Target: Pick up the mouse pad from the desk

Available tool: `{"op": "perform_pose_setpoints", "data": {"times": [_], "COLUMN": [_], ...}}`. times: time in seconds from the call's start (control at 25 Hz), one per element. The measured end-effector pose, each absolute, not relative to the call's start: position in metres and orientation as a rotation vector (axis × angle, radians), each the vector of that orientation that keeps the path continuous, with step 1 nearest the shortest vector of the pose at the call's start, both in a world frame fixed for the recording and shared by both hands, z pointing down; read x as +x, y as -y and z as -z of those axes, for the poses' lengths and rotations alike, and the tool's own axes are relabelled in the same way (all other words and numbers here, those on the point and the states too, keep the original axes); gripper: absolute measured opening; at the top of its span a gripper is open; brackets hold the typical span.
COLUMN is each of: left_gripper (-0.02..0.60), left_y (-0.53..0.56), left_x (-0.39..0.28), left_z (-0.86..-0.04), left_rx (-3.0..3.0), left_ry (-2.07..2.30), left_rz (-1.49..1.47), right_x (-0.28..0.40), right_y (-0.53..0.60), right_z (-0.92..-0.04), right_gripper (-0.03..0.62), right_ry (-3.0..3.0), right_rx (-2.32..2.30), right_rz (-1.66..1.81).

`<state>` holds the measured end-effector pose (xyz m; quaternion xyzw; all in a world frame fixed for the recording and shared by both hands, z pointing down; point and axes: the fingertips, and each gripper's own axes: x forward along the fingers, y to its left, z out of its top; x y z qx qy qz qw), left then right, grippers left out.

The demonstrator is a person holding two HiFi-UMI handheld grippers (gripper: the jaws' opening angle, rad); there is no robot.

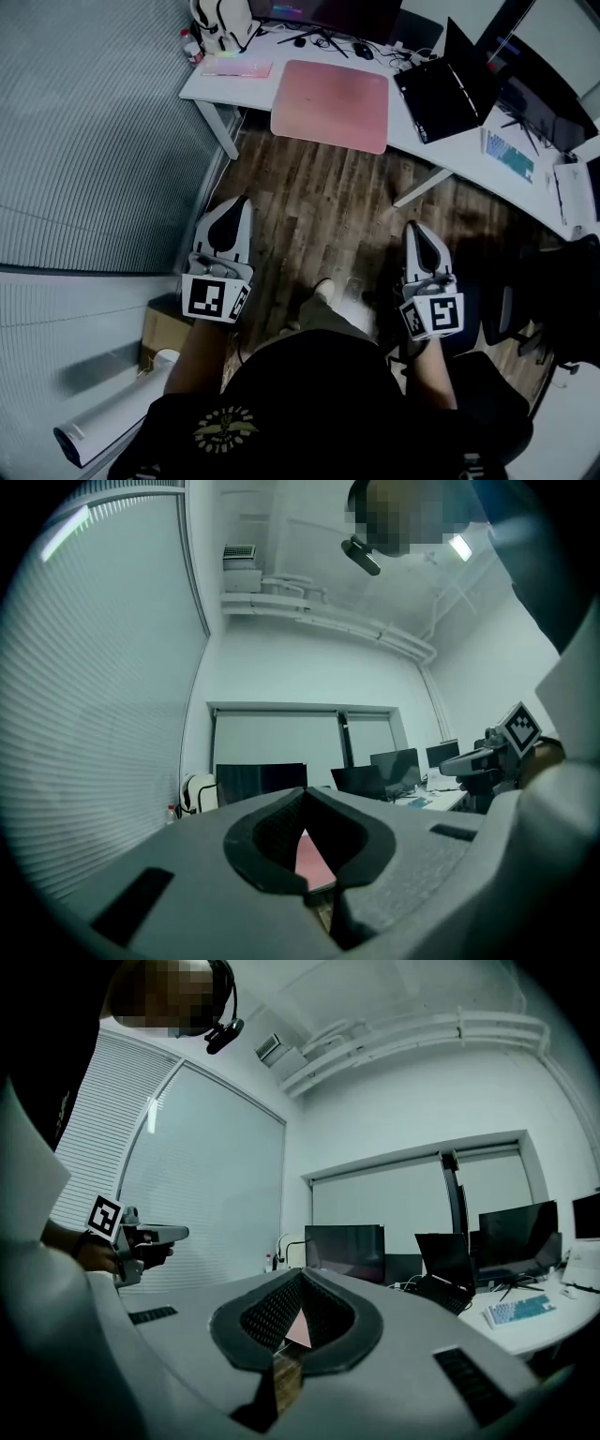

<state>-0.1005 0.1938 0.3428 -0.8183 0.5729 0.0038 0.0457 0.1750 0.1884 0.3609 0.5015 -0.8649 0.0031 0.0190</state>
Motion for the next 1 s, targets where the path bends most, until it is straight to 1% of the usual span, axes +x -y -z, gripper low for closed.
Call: {"op": "perform_pose_setpoints", "data": {"times": [0.44, 0.68, 1.0], "left_gripper": [0.006, 0.006, 0.006], "left_y": [-0.106, -0.082, -0.067], "left_x": [-0.091, -0.093, -0.112], "left_z": [-0.333, -0.338, -0.359], "left_rx": [-2.482, -2.45, -2.479], "left_ry": [-1.83, -1.889, -1.924], "left_rz": [-0.076, -0.057, -0.02], "right_x": [0.195, 0.213, 0.193], "right_y": [-0.095, -0.057, -0.04], "right_z": [-0.353, -0.356, -0.369], "right_gripper": [0.0, 0.0, 0.0], "right_ry": [2.734, 2.743, 2.743], "right_rx": [1.488, 1.49, 1.446], "right_rz": [-0.021, -0.054, -0.094]}}
